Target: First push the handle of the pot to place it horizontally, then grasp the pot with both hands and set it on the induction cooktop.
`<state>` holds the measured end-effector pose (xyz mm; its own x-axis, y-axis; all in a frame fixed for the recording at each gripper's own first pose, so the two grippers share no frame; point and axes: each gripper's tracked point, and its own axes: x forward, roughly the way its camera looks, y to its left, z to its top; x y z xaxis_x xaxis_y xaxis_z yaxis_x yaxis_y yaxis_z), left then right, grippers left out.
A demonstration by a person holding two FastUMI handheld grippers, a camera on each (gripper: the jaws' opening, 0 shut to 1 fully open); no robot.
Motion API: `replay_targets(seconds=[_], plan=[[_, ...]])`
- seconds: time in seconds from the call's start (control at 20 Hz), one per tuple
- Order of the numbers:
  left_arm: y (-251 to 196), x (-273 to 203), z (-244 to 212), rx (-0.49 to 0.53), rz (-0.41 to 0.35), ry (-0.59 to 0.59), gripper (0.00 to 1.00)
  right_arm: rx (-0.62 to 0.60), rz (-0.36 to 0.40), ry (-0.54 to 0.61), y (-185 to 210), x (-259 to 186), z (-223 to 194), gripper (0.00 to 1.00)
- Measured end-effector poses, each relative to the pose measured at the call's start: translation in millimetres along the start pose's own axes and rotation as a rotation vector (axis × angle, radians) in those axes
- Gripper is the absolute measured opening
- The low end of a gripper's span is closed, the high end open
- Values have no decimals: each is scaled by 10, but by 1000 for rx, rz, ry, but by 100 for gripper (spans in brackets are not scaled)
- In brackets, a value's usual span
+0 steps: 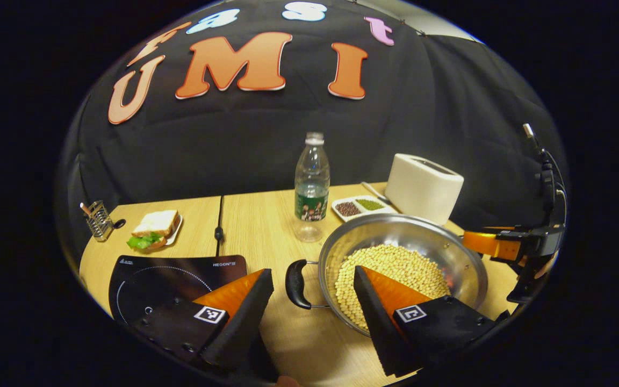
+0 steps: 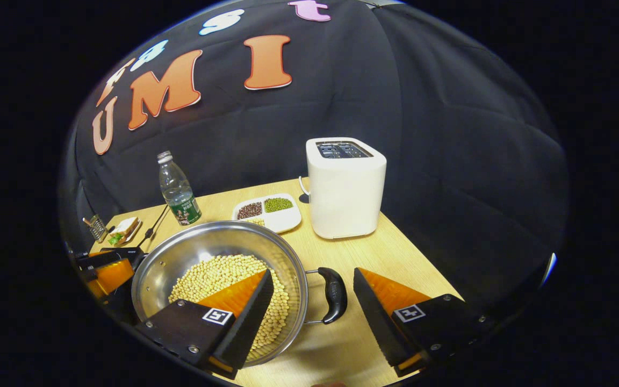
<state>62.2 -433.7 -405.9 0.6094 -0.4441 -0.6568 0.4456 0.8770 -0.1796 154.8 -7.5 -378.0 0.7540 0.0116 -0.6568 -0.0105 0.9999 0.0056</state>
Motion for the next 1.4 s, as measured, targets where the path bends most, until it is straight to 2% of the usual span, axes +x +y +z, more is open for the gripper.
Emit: replay_targets(seconds=[0.3,0.45,0.55,0.6,0.7,0.8,0.9,0.95,1.0,1.2,1.25,1.3,1.35,1.4], plan=[[16,376,-141,64,-5,76,100,15,-9,75,-61,137,-134,94],[-20,510,-201,47,-22,107,99,22,-12,106,-66,209,-199,93],[24,563,-238,39,-12,125,88,25,-11,128,-65,252,-241,88],[37,579,-266,29,-9,143,83,28,-12,145,-74,278,-282,82],[26,615,-256,3,-22,144,82,50,-1,162,-58,307,-322,67],[14,629,-271,-29,-36,155,73,30,0,171,-62,265,-339,62],[44,643,-309,-28,-12,192,63,30,-2,177,-53,244,-342,55],[41,639,-303,-24,-11,207,65,46,-3,181,-45,224,-349,52],[50,605,-332,-32,-11,223,61,70,-2,184,-29,203,-329,48],[114,288,-112,-49,5,172,58,76,23,142,42,-79,-149,45],[133,189,-39,-47,10,162,63,83,31,131,81,-155,-65,46],[169,110,47,-49,13,150,63,89,40,125,126,-222,-2,45],[199,25,100,-52,17,143,58,90,48,117,180,-300,42,45],[253,-52,148,-56,20,135,63,81,54,108,240,-367,93,45]])
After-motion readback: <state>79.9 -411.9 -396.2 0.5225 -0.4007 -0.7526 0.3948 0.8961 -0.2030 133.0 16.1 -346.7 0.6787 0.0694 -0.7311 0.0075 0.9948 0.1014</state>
